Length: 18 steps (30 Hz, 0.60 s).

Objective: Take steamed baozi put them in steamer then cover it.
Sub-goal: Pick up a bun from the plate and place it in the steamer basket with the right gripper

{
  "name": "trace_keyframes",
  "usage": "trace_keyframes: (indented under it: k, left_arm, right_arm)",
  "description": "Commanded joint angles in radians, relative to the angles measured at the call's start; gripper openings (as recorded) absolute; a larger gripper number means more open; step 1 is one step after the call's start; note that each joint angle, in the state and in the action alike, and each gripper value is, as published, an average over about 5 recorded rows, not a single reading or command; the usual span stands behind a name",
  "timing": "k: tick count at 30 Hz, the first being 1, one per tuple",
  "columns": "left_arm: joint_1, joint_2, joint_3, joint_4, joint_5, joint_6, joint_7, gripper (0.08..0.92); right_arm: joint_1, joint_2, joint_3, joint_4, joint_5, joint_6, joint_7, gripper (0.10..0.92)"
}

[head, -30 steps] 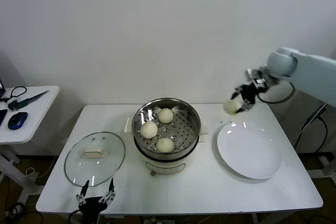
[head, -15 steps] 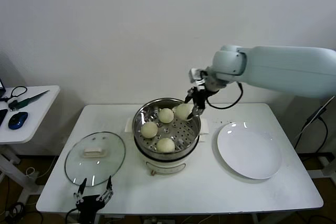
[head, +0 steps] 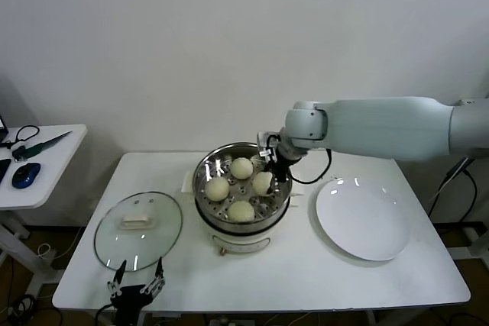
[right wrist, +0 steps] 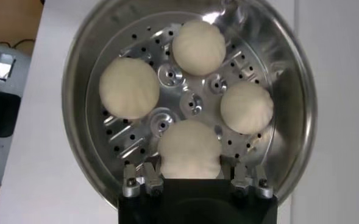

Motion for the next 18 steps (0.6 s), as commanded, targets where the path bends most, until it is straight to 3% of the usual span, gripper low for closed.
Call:
trace_keyframes:
  k: [1, 9, 18]
  left_arm:
    - [0.001, 0.000, 0.000, 0.001, 0.000, 0.001, 0.000, 0.823]
    - [0.000, 0.000, 0.000, 0.003, -0.002, 0.001, 0.000, 0.823]
    - [-0.003, -0.001, -0.003, 0.000, -0.017, 0.013, -0.003, 0.823]
  right_arm:
    - [-0.053, 0.026, -0.003, -0.036, -0.024, -0.031, 0.031, 0.653]
    - [-0.051, 0.025, 0.003, -0.044, -0.029, -0.010, 0.008, 0.673]
    - [0.059, -0.059, 0.067, -0.044, -0.001, 0.090, -0.094, 0.819]
